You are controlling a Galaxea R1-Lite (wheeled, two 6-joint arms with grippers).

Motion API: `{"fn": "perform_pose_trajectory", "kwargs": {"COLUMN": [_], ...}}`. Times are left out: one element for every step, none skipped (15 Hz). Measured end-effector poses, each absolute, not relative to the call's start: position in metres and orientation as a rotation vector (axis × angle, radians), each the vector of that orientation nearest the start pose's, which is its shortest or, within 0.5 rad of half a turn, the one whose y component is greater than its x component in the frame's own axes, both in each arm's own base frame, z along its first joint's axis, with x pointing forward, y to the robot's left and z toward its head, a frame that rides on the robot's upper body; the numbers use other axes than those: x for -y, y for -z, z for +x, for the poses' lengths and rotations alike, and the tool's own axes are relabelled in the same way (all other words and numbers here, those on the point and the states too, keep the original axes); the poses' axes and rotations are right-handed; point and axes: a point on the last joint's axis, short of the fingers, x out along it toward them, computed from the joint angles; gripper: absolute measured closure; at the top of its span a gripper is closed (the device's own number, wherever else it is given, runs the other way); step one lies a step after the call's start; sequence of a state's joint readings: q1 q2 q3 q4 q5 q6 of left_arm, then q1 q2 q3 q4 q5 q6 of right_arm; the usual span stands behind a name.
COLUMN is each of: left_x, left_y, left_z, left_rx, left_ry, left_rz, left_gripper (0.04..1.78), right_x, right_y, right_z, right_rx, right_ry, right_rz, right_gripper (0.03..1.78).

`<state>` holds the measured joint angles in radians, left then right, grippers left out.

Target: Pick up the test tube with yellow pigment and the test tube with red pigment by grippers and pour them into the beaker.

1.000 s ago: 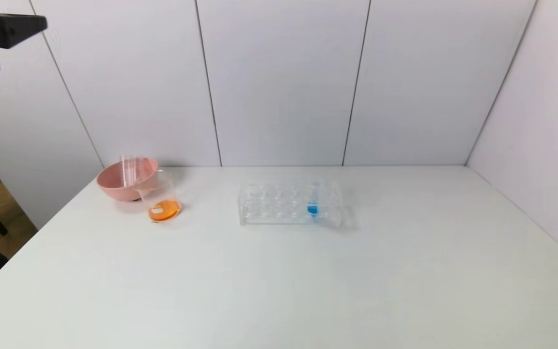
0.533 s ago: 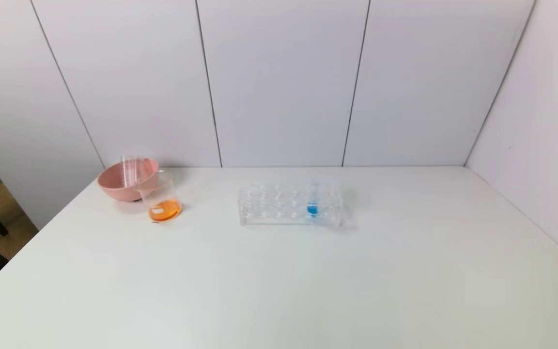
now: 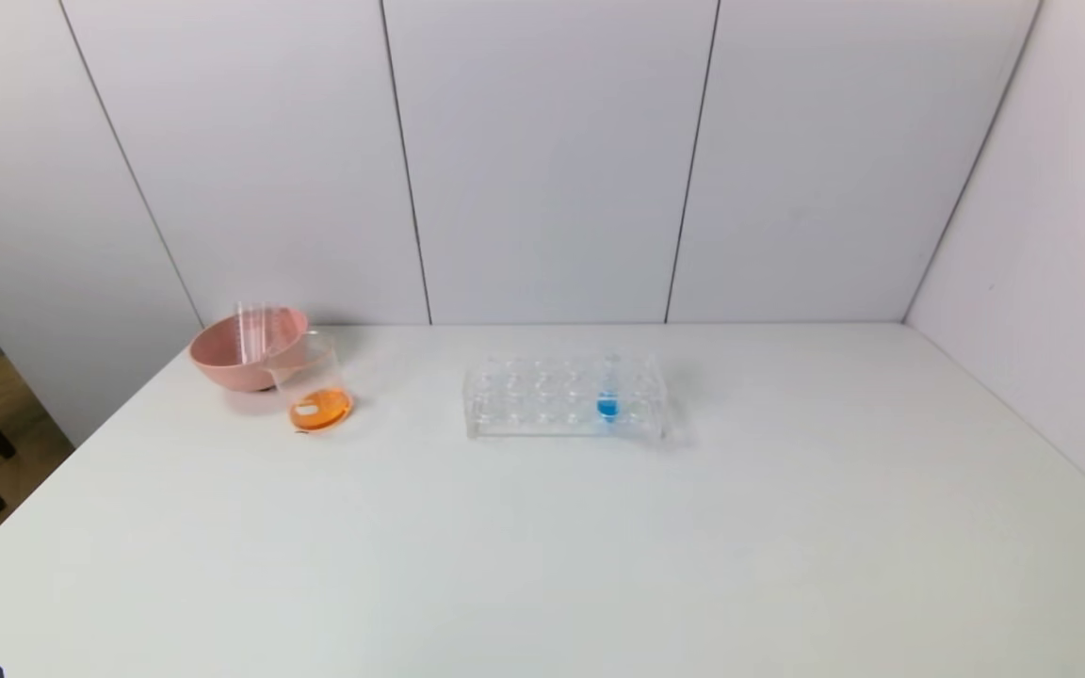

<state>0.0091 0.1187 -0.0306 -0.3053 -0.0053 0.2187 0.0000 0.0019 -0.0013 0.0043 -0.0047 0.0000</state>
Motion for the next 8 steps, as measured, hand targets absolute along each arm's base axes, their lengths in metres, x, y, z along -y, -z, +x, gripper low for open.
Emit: {"fn": "perform_pose_trajectory", "kwargs": {"left_x": [0.0, 0.0, 0.0, 0.001, 0.001, 0.001, 0.001, 0.001], "left_y": [-0.104, -0.093, -0.083, -0.078, -0.076, -0.076, -0.076, -0.075], "left_z": [-0.018, -0.019, -0.02, -0.021, -0.022, -0.022, -0.023, -0.023], "left_rx": [0.152, 0.088, 0.025, -0.009, -0.01, -0.007, -0.003, -0.001], "left_ry": [-0.03, -0.016, 0.002, 0.019, 0.02, 0.019, 0.018, 0.018], "left_rz": [0.18, 0.133, 0.08, 0.053, 0.069, 0.076, 0.073, 0.073], "left_gripper": [0.06, 0.06, 0.06, 0.06, 0.06, 0.06, 0.06, 0.06], "right_x": [0.0, 0.0, 0.0, 0.0, 0.0, 0.0, 0.0, 0.0], "right_y": [-0.075, -0.075, -0.075, -0.075, -0.075, -0.075, -0.075, -0.075], "right_z": [-0.023, -0.023, -0.023, -0.023, -0.023, -0.023, -0.023, -0.023], "right_rx": [-0.005, -0.005, -0.005, -0.005, -0.005, -0.005, -0.005, -0.005], "right_ry": [0.004, 0.004, 0.004, 0.004, 0.005, 0.005, 0.004, 0.004], "right_rz": [0.0, 0.0, 0.0, 0.0, 0.0, 0.0, 0.0, 0.0], "right_gripper": [1.7, 1.7, 1.7, 1.7, 1.7, 1.7, 1.7, 1.7]}}
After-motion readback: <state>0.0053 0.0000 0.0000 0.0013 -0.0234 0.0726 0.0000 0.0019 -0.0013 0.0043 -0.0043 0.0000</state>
